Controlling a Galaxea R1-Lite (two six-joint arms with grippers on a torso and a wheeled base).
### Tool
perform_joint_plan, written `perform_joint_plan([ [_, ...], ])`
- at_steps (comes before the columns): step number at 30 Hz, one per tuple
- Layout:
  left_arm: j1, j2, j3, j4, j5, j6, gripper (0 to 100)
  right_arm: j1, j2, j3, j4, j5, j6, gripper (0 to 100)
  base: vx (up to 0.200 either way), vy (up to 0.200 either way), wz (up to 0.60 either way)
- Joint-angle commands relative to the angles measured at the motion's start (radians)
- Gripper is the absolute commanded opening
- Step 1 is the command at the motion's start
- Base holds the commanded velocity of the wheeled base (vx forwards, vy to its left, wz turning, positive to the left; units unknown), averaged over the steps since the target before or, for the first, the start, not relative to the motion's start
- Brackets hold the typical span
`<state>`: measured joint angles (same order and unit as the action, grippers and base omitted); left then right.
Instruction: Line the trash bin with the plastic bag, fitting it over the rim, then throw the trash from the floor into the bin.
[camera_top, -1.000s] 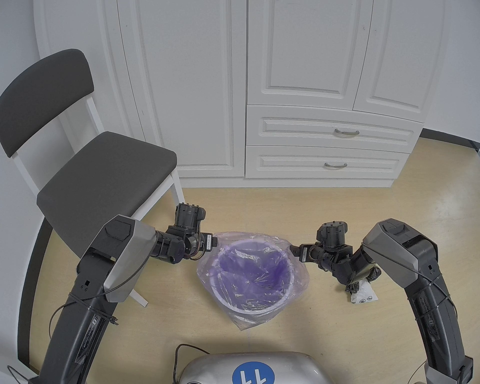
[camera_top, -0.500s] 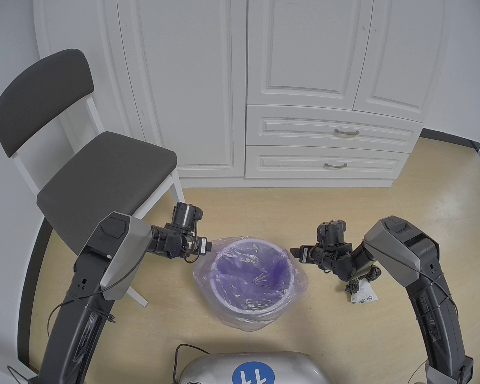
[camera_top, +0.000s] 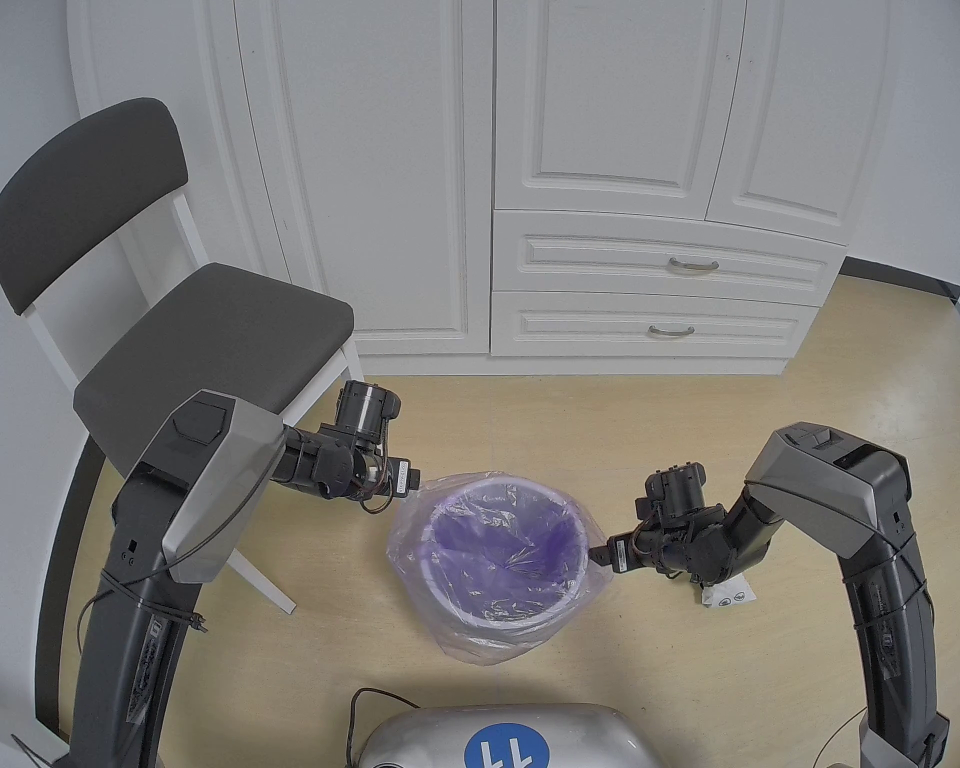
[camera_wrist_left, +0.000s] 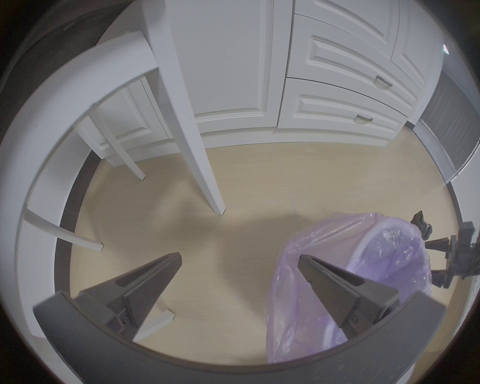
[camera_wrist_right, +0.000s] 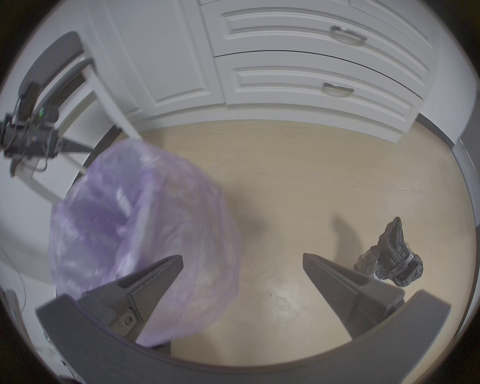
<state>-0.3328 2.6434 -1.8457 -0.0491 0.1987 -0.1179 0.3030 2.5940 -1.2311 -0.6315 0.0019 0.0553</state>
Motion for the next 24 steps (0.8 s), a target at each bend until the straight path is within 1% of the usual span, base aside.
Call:
perform_joint_plan([
  [1, -0.003, -0.095, 0.106, 0.002, -0.005, 0.034, 100, 0.010, -0.104, 0.140, 0.004, 0.056, -0.080, 100, 0.000, 0.000, 0.00],
  [3, -0.003, -0.114, 0.143, -0.001, -0.007, 0.044, 100, 0.018, -0.107, 0.157, 0.004, 0.059, -0.098, 100, 0.000, 0.000, 0.00],
  [4, 0.000, -0.137, 0.189, -0.008, -0.015, 0.061, 100, 0.030, -0.107, 0.171, 0.003, 0.059, -0.111, 100, 0.000, 0.000, 0.00],
  [6, 0.006, -0.157, 0.235, -0.011, -0.038, 0.076, 100, 0.045, -0.106, 0.182, 0.004, 0.059, -0.114, 100, 0.000, 0.000, 0.00],
  [8, 0.012, -0.175, 0.270, -0.012, -0.074, 0.086, 100, 0.058, -0.107, 0.197, 0.004, 0.061, -0.118, 100, 0.000, 0.000, 0.00],
  [11, 0.026, -0.195, 0.319, -0.011, -0.153, 0.093, 100, 0.081, -0.106, 0.220, 0.003, 0.063, -0.140, 100, 0.000, 0.000, 0.00],
  [12, 0.026, -0.195, 0.319, -0.011, -0.153, 0.093, 100, 0.081, -0.106, 0.220, 0.003, 0.063, -0.140, 100, 0.000, 0.000, 0.00],
  [14, 0.038, -0.195, 0.346, -0.009, -0.199, 0.136, 100, 0.100, -0.107, 0.239, -0.005, 0.063, -0.158, 100, 0.000, 0.000, 0.00],
  [18, 0.047, -0.172, 0.350, -0.006, -0.206, 0.185, 100, 0.108, -0.129, 0.259, -0.011, 0.063, -0.161, 100, 0.000, 0.000, 0.00],
  [21, 0.058, -0.146, 0.332, -0.012, -0.208, 0.185, 100, 0.107, -0.144, 0.269, -0.011, 0.063, -0.161, 100, 0.000, 0.000, 0.00],
  [24, 0.060, -0.076, 0.263, -0.015, -0.208, 0.175, 100, 0.120, -0.150, 0.286, -0.013, 0.069, -0.160, 100, 0.000, 0.000, 0.00],
])
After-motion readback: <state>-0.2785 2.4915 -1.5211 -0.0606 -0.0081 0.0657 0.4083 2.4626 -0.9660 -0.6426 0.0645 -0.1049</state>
